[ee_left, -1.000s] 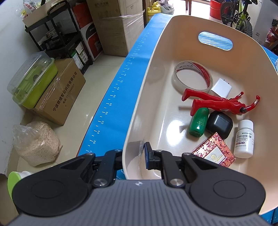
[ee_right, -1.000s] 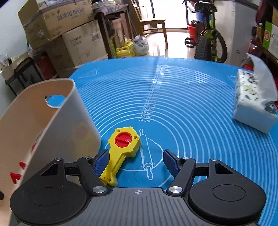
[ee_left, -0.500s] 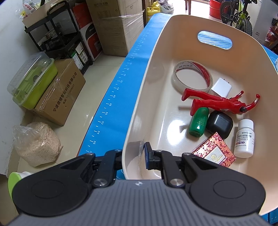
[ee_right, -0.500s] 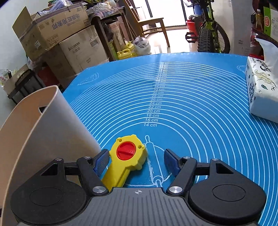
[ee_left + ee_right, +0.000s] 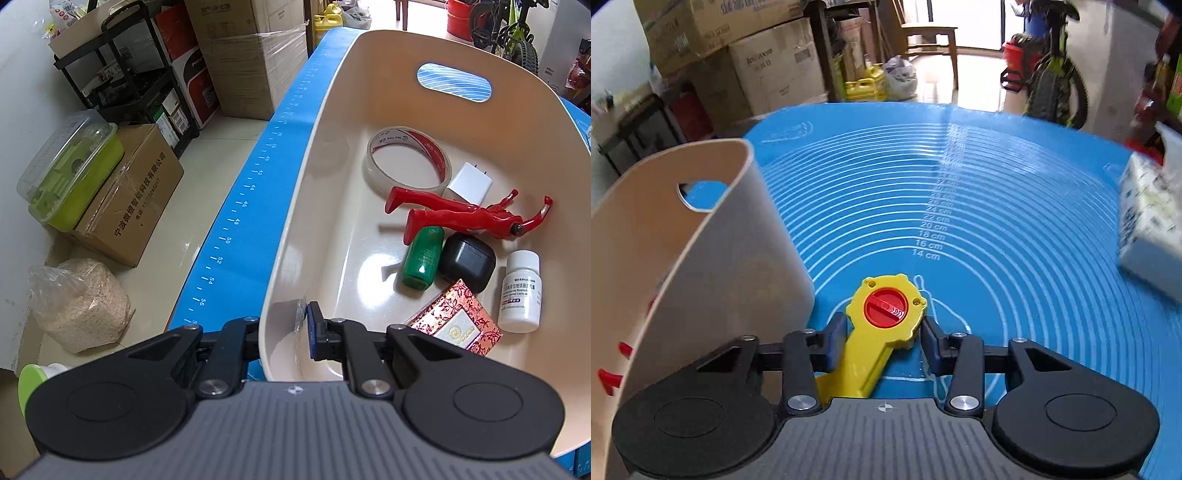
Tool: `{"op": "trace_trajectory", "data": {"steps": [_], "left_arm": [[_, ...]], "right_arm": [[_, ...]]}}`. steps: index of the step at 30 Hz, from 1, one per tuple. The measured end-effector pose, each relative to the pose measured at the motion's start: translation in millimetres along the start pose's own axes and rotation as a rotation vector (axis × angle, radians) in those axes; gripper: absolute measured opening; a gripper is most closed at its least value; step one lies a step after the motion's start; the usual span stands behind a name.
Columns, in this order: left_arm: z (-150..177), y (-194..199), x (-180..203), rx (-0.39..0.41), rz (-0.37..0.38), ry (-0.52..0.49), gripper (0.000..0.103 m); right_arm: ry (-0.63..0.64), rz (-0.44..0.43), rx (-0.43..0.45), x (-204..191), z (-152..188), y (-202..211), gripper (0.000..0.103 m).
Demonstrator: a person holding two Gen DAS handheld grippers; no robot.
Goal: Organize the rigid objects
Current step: 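Grasp the yellow toy tool with red cap using the right tool, then carry the yellow toy into the basket and release it with the right tool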
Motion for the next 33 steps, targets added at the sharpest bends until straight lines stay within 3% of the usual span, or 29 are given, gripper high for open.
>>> {"op": "trace_trajectory", "data": {"steps": [16, 33], "left_arm": [[0, 0, -2, 0.002, 0.020, 0.015, 0.015], [-1, 0, -2, 0.002, 0.022, 0.017, 0.015]], "right_arm": [[0.018, 0.064, -0.002, 15, 16, 26, 0.045], [-0.018, 0.021, 0.100, 19, -4, 69, 0.045]]}}
Point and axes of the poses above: each gripper's, at about its wrist camera, not at the fingertips, and y roughly against the way its jaws point, x to its right, z to its underside, the point moved 10 cm from there along -y, roughly the way its jaws point, and after that the axes turned 10 degrees about x, right-handed, at the moved point
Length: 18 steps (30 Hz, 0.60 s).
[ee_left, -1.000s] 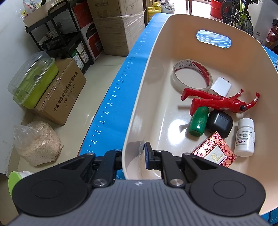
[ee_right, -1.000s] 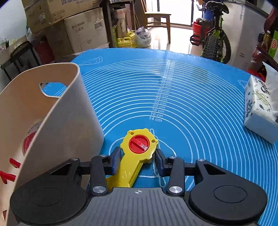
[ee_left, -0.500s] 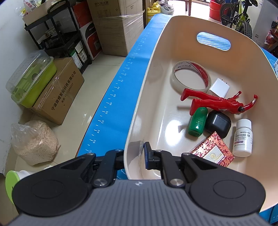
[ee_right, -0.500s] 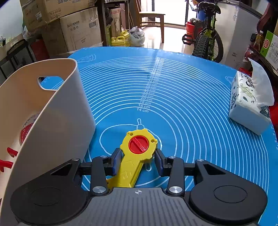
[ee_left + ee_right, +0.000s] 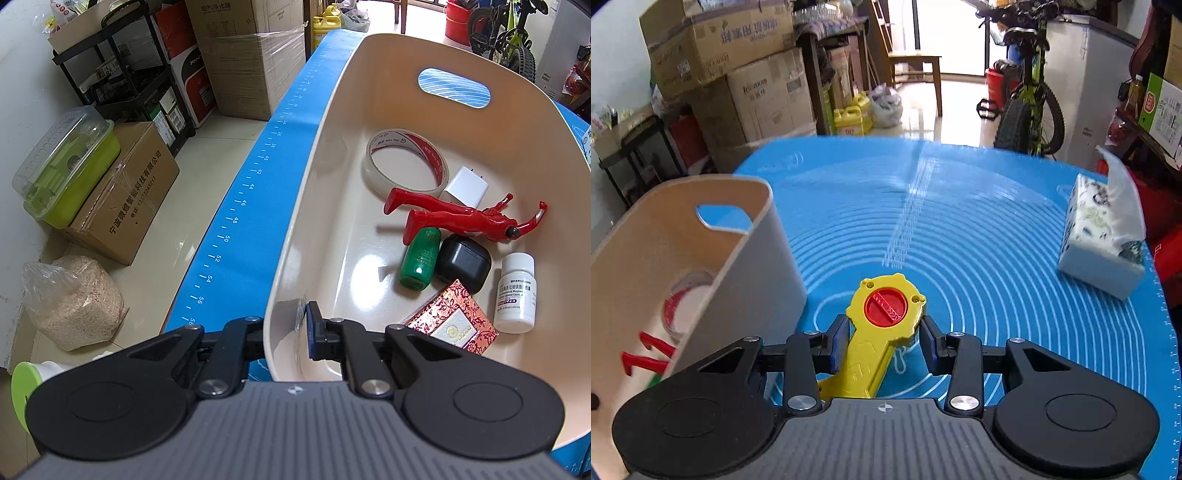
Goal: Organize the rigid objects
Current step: 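Carry the yellow toy into the basket and release it with the right tool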
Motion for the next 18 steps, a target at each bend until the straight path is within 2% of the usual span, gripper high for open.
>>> {"op": "trace_trajectory", "data": {"steps": [4, 9, 15, 18], "left_arm": [[0, 0, 0, 0.000, -0.001, 0.001, 0.015], [0, 0, 0, 0.000, 0.000, 0.001, 0.015], [0, 0, 0, 0.000, -0.001, 0.000, 0.015], [0, 0, 0, 0.000, -0.001, -0.001, 0.015]], "right_arm": [[-0.010, -0.019, 0.054, -4, -15, 19, 0.045], [-0.040, -0.084, 0.115, -18, -35, 47, 0.045], [-0.025, -0.172, 0.177, -58, -53, 76, 0.045], [-0.010, -0.224, 0.171, -84, -54, 80, 0.046]]}}
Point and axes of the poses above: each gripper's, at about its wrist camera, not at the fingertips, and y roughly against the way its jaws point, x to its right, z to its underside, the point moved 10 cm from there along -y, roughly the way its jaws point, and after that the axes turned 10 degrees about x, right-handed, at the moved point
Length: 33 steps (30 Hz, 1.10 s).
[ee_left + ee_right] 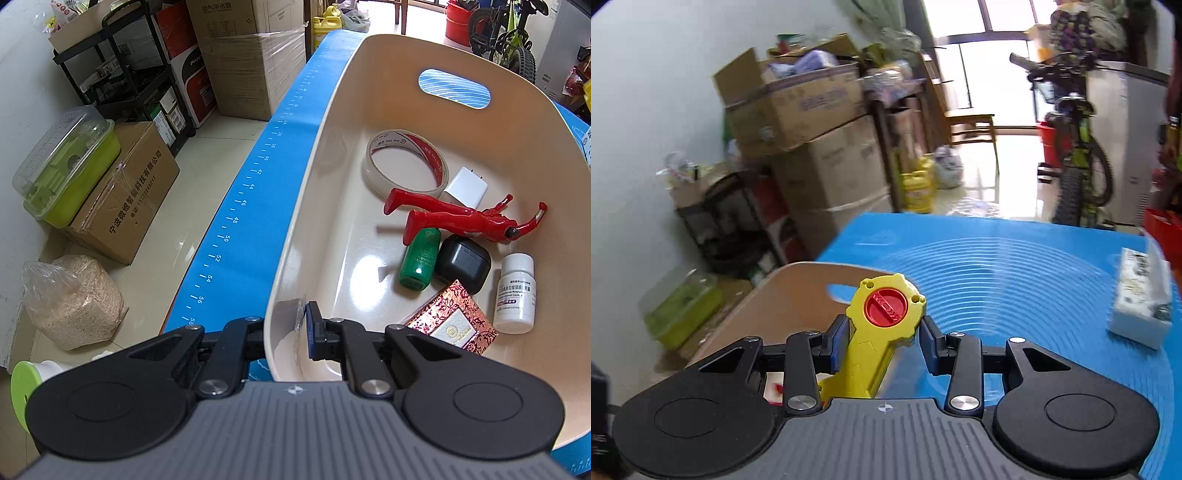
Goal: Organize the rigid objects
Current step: 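Carry the yellow toy into the basket and release it with the right tool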
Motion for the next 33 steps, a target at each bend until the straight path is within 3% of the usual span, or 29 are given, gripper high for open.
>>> {"op": "trace_trajectory", "data": {"steps": [9, 18, 27, 29, 33], "left_arm": [[-1, 2, -1, 0.002, 0.001, -0.003, 0.015], [-2, 2, 1, 0.002, 0.001, -0.001, 0.015], [-2, 3, 2, 0.008, 0.003, 0.008, 0.014], [-2, 3, 2, 0.007, 0.003, 0.003, 0.015], [-4, 8, 3, 0.019, 0.002, -0.001, 0.019]], "right_arm": [[0.097, -0.035, -0.107, -54, 39, -23, 0.046], [0.139, -0.015, -0.229, -68, 77, -44, 0.044], [0.150, -0.012, -0.207, -70, 79, -27, 0.057], [0.133, -0.009, -0.183, -69, 73, -20, 0.069], [0.075, 0.004, -0.145, -62, 63, 0, 0.080]]}}
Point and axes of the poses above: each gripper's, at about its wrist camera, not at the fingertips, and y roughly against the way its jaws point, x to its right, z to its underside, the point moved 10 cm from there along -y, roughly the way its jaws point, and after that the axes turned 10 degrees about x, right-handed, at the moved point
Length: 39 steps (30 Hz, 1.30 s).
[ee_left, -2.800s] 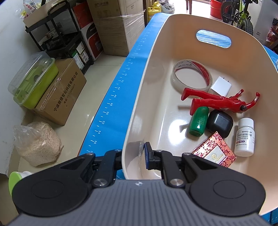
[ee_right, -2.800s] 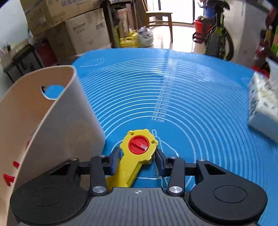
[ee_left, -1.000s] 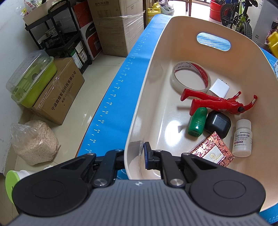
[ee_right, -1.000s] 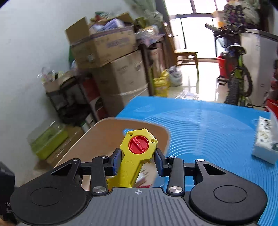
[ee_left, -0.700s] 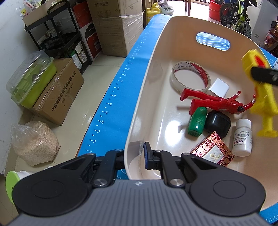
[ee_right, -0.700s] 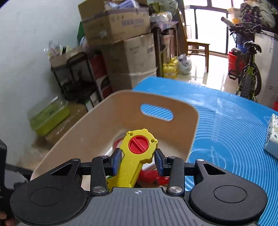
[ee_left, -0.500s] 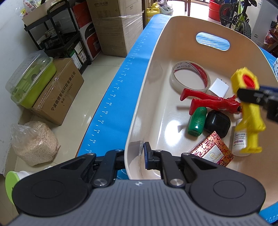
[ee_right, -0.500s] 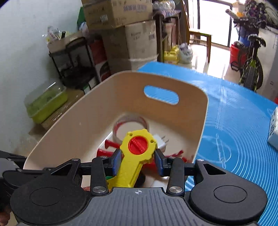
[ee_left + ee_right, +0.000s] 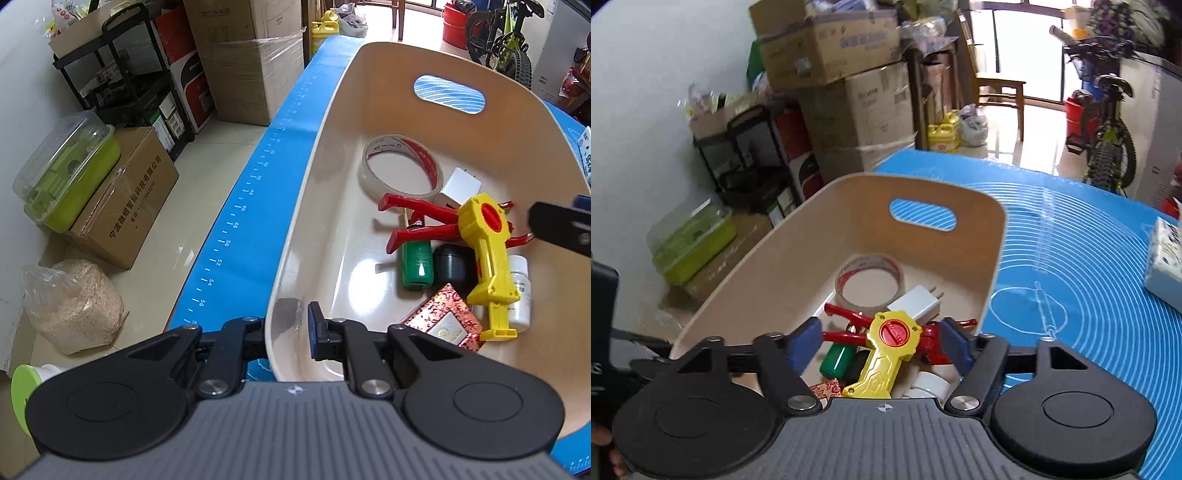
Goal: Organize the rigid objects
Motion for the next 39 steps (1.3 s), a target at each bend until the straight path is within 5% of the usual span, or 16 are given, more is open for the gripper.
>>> {"op": "trace_trajectory", "data": {"steps": [1, 3, 5, 23, 39], "left_arm": [[-1, 2, -1, 0.005, 0.000, 0.000, 0.023], [-4, 9, 2, 0.031, 0.010, 0.008, 0.065], [-10, 21, 3, 0.081, 0.007, 0.018, 0.078], [-28, 129, 42, 0.239, 0.046, -0.027, 0.078], [12, 216, 69, 0.305, 0.047, -0.054, 0.078]], "right_arm": [[-0.008, 0.007, 0.007, 2, -1, 4, 0.083], [-0.025, 0.017, 0.019, 5, -3, 12, 0.091], [-0.049, 0.022, 0.022, 9, -1, 21, 0.095], [-0.029, 0.147, 0.113, 28, 2, 140, 0.101], [-0.032, 0.180, 0.159, 30, 25, 246, 0.101]]}}
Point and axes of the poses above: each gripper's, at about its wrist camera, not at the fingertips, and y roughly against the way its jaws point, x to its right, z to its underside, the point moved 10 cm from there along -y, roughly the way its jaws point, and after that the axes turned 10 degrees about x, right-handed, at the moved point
